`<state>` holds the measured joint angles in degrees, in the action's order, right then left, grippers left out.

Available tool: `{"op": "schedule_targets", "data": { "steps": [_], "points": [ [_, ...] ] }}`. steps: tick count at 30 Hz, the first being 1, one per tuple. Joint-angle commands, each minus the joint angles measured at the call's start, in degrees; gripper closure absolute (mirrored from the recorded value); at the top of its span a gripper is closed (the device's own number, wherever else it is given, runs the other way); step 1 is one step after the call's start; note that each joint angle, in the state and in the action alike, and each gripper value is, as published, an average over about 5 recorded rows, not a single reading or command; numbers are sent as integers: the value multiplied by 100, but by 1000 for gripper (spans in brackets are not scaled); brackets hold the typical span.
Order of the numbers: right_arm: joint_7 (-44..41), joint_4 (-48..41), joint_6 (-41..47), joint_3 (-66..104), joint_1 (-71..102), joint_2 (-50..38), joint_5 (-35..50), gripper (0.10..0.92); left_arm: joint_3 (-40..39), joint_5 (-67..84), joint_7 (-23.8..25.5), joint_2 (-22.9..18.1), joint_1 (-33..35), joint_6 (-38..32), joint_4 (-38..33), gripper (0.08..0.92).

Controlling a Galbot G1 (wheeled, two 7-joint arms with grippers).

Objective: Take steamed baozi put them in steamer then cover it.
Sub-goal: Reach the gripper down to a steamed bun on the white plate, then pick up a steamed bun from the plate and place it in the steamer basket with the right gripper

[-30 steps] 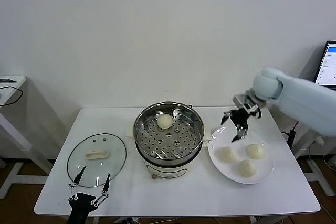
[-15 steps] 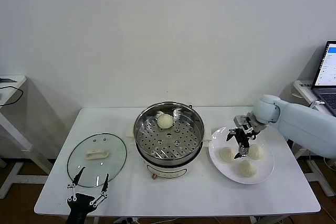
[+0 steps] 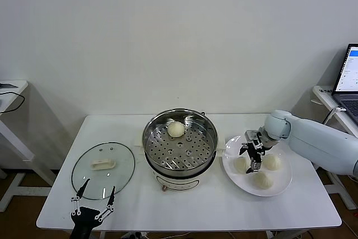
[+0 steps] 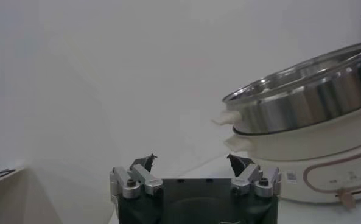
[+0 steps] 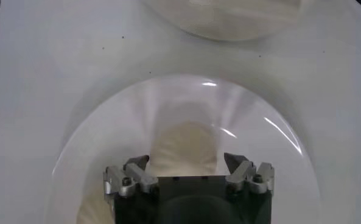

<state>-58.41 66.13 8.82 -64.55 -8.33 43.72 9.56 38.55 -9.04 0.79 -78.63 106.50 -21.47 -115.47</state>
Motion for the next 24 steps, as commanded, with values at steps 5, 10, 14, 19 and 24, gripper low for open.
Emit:
{"op": "schedule_targets", "data": {
  "steps": [5,10,14,19,24],
  "points": [
    [65,-37,30,77,99,65,-72,371,8,-3,-1,5,-6,-13,19,177],
    [-169,137,-42,110,-381,-25,-118,395,9,-2,-8,17,-12,-8,4,177],
    [-760,333,-171,135,-1185,-39,-126,397,-4,-3,-12,39,-38,-2,2,177],
    [-1487,581,-280,-484,-2706,287,313,400,-34,-13,-18,61,-75,-4,-4,177],
    [-1666,991,-160,-1156,-3818,906,978,398,-59,-22,-22,89,-83,-15,-35,177]
  ]
}}
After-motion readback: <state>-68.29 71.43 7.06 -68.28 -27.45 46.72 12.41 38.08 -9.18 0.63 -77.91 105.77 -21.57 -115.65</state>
